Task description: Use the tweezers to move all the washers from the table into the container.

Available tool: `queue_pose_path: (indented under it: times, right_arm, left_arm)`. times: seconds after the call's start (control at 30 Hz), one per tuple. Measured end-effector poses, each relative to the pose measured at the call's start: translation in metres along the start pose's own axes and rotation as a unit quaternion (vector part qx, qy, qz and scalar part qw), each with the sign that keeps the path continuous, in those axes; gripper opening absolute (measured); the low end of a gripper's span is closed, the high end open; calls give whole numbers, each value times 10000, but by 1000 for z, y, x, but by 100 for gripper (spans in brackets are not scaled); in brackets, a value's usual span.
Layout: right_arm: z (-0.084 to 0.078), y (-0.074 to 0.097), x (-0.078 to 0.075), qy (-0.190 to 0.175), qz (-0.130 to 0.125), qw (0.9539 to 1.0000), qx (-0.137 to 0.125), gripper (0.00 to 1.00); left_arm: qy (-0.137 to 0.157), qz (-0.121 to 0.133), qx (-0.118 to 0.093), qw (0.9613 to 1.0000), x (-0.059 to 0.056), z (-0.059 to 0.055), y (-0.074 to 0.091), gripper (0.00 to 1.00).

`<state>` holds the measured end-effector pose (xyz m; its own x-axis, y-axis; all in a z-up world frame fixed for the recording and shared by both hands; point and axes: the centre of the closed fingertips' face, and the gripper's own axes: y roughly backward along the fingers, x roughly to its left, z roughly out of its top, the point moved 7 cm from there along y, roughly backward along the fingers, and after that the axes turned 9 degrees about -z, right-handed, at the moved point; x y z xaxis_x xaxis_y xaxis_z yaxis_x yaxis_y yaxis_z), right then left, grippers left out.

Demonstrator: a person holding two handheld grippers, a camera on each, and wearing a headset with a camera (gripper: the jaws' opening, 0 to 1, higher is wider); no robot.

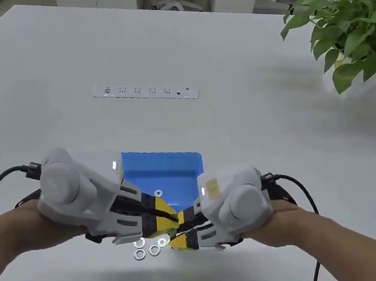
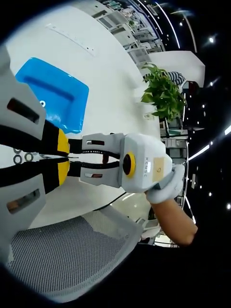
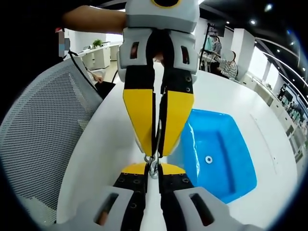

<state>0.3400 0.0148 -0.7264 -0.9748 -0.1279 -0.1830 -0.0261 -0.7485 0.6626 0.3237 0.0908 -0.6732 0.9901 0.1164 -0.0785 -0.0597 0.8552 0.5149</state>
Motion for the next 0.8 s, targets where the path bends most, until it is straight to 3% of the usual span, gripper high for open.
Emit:
queue_pose_path:
  times: [0.5,0.8]
  right_arm:
    - [1,1,1,-28,-11,10000,33,9]
    - [5,3,-1,54,-25,10000,17,9]
  left_arm:
    - [-54,34,36,10000,-3,2,-2,7]
    - [-83,57,-93,9999,-4,4,-1,17]
